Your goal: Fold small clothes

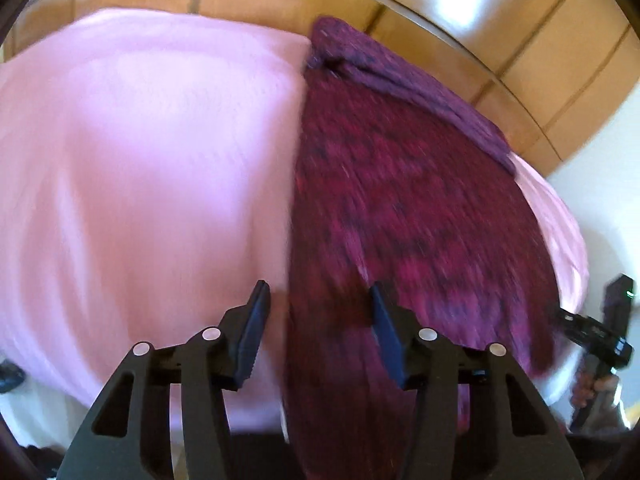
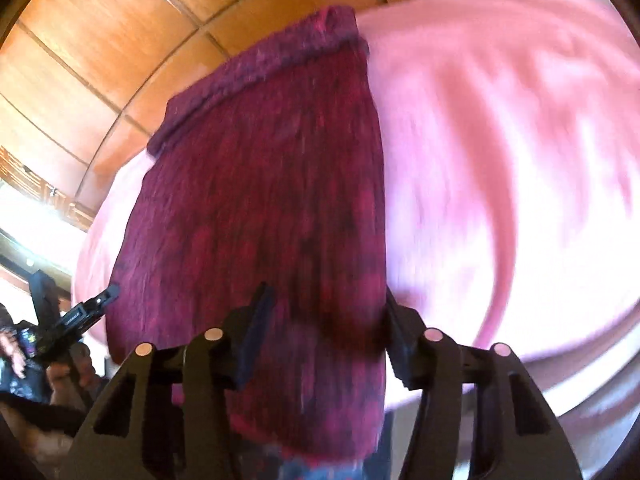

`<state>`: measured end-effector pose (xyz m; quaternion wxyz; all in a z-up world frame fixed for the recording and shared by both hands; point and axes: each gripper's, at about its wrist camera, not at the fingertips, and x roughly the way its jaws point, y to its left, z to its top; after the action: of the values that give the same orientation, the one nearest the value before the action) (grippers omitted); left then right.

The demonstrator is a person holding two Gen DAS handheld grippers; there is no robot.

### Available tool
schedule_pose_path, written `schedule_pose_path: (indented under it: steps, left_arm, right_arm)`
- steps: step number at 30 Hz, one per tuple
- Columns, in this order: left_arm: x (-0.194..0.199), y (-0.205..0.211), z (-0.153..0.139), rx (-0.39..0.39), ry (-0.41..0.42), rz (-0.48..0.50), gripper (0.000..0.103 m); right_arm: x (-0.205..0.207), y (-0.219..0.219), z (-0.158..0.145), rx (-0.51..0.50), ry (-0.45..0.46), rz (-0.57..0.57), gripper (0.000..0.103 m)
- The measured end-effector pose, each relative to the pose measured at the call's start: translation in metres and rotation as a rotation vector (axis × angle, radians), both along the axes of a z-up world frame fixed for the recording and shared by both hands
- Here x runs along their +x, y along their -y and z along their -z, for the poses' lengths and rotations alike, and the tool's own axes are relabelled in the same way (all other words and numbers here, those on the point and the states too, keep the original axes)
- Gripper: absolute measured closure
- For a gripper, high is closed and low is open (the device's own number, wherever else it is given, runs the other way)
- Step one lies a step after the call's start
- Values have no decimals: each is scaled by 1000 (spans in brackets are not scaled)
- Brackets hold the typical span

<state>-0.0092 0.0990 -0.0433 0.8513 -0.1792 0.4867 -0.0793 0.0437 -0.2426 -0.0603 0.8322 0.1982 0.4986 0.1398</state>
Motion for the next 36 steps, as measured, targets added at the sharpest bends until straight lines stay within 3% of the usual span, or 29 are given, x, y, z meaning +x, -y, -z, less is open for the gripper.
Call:
schedule_pose_path:
  steps: [4,7,12,18,22,29,30,31,33,34,35,36]
  left_arm:
    - [-21,8,1,6,-21,87,84]
    - [-24,4,-7,-24,4,105,88]
    - [-11,-12,-40,-219,98,97,89]
    - [37,-16,-59,-348,163,83,89]
    - [87,-16,-60,-376,167,59,90]
    - [172,-20,-42,-399,93,-69,88]
    - [179,-22,-41,-385,84,-98,80]
    - [186,-27,-41,-391,80,-140,58]
    - [188,-43,-43,-455,110,-183,37]
    - [187,-53,-46,-467,130,-216,36]
    - [185,-59,-48,-460,139,-219,36]
    - [182,-64,-49,-449,151,-216,36]
  right_arm:
    - [-13,-7,12,23,-65,-55,65]
    - [-9,-6,5,79,-76,-94,80]
    - [-1,-2,-35,223,44,-100,83]
    - [32,-2,-60,339,149,-40,84]
    - [70,3,-66,338,178,46,84]
    - [140,11,-53,299,115,162,84]
    - [145,14,-53,296,108,165,81]
    - [151,13,-51,294,97,171,78]
    - [159,17,-45,320,72,188,52]
    - [158,20,-45,344,85,188,41]
    - [155,26,-50,394,124,188,12]
    - [159,31,-51,429,143,191,2]
